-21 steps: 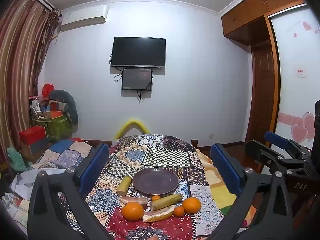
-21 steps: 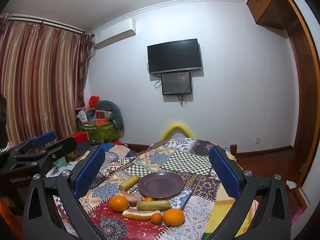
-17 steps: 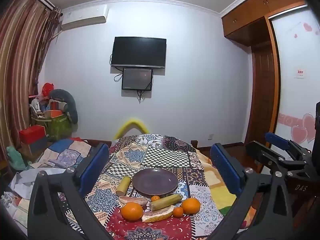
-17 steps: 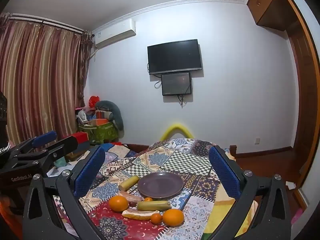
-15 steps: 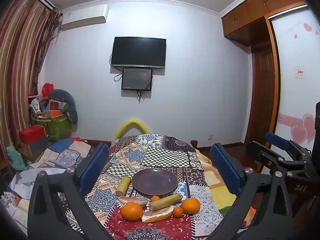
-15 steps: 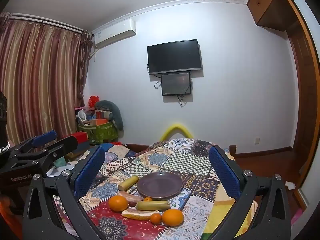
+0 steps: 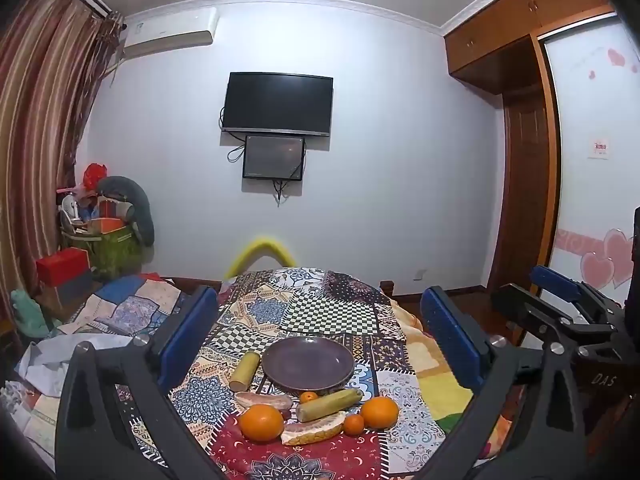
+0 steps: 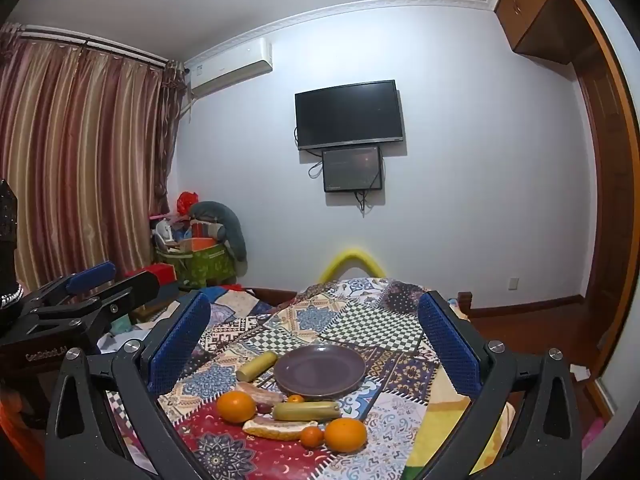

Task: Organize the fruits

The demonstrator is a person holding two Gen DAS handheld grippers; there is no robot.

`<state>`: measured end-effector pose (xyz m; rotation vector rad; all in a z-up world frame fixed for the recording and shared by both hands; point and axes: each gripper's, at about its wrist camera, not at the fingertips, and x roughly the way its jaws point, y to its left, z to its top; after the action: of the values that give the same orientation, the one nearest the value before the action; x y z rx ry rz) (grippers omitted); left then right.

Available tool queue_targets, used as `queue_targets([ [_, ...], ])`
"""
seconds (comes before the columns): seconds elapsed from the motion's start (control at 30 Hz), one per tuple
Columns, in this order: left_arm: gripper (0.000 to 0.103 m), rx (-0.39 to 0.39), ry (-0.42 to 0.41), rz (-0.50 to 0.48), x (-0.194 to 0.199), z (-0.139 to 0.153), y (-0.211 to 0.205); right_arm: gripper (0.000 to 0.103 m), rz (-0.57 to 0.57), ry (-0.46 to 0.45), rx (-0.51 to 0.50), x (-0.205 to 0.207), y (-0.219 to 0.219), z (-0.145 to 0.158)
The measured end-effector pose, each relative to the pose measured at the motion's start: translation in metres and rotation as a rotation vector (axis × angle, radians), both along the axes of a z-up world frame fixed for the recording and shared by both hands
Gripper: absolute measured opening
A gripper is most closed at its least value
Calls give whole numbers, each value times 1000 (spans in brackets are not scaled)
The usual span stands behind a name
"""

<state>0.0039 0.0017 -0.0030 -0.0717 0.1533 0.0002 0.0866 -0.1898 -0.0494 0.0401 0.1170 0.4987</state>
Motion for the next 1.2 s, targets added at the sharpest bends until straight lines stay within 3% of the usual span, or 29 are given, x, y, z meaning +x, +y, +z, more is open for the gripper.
queue_targets([
  [1.2, 103, -4, 10, 9, 4, -2, 3, 103, 3, 4, 8, -5, -4, 2],
])
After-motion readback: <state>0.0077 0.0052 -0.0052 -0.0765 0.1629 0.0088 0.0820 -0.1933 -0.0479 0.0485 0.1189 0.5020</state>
